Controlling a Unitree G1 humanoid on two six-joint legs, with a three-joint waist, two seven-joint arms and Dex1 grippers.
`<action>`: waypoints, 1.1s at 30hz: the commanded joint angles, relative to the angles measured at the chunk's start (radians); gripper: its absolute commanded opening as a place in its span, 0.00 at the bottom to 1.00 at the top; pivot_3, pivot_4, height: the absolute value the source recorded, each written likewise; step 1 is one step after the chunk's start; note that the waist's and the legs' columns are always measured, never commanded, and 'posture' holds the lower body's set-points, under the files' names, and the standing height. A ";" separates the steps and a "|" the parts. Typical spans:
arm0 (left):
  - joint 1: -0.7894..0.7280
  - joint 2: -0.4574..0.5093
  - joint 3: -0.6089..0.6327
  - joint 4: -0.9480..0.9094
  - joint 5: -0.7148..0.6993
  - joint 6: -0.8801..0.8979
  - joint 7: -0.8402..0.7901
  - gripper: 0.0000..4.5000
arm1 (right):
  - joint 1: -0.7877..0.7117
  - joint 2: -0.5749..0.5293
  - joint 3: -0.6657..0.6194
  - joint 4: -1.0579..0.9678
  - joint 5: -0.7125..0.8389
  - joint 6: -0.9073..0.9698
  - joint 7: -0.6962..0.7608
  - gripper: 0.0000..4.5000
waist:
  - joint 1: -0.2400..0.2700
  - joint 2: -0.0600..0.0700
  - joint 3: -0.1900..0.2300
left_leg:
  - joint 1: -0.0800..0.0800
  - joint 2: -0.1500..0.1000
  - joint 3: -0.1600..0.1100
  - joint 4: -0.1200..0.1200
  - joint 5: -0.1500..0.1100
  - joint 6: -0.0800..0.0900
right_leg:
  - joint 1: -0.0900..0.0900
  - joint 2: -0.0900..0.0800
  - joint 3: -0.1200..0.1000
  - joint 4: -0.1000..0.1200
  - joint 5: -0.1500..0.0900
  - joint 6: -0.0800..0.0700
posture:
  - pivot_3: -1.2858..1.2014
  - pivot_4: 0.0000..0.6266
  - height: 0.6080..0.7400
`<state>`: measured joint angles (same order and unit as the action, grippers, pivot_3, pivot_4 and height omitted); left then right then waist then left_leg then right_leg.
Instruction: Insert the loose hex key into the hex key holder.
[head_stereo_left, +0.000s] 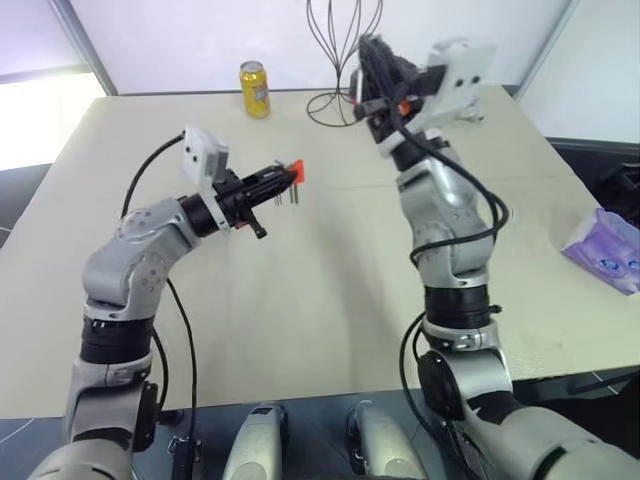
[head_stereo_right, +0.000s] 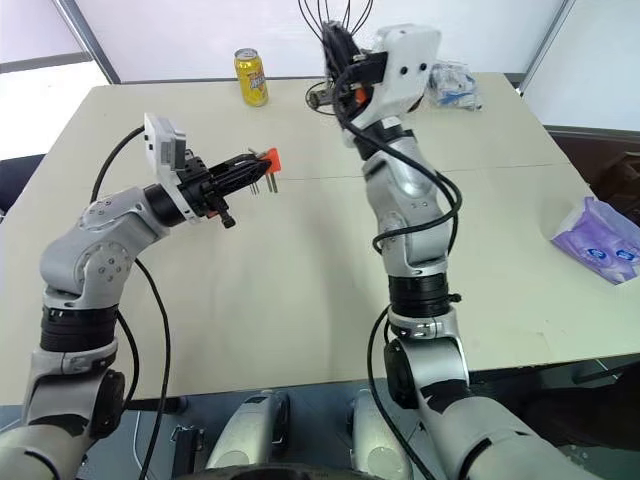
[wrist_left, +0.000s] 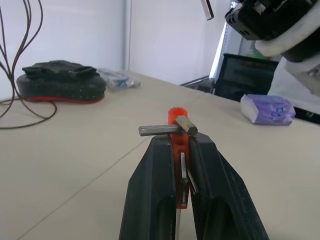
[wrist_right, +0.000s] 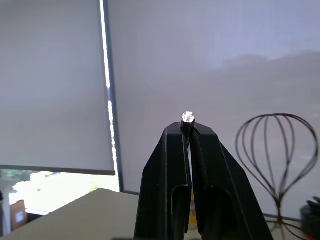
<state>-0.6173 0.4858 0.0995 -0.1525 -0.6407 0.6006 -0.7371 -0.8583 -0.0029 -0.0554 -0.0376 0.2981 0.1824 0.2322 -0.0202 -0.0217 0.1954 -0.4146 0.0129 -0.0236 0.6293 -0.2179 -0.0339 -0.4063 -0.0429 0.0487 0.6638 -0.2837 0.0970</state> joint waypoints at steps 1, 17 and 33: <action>-0.032 0.001 0.014 -0.013 -0.004 -0.018 -0.005 0.00 | -0.001 -0.001 0.062 -0.025 -0.065 -0.119 0.026 0.01 | 0.000 0.000 0.000 | 0.000 0.000 0.000 0.000 0.000 0.000 | 0.000 0.000 0.000 0.000 0.000 0.000 | 0.52 0.24 1.00; -0.085 -0.014 0.031 -0.031 -0.054 0.027 0.017 0.00 | 0.056 0.025 0.173 0.062 -0.244 -0.367 -0.002 0.01 | -0.001 0.000 0.000 | 0.000 0.000 0.000 0.000 0.000 0.000 | -0.001 0.000 0.000 0.000 0.000 0.000 | 0.52 0.24 1.00; -0.082 -0.019 0.025 -0.036 -0.074 0.038 0.013 0.00 | 0.038 0.067 0.190 0.113 -0.279 -0.423 -0.023 0.01 | 0.000 0.000 0.000 | 0.000 0.000 0.000 0.000 0.000 0.000 | -0.001 0.000 0.000 0.000 0.000 0.000 | 0.52 0.24 1.00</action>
<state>-0.6821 0.4669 0.1027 -0.1522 -0.6973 0.6450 -0.7196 -0.7895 0.0540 0.1333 0.0939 0.0207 -0.2158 0.2114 -0.0206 -0.0217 0.1954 -0.4150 0.0128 -0.0238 0.6292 -0.2178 -0.0340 -0.4070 -0.0428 0.0487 0.6637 -0.2837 0.0970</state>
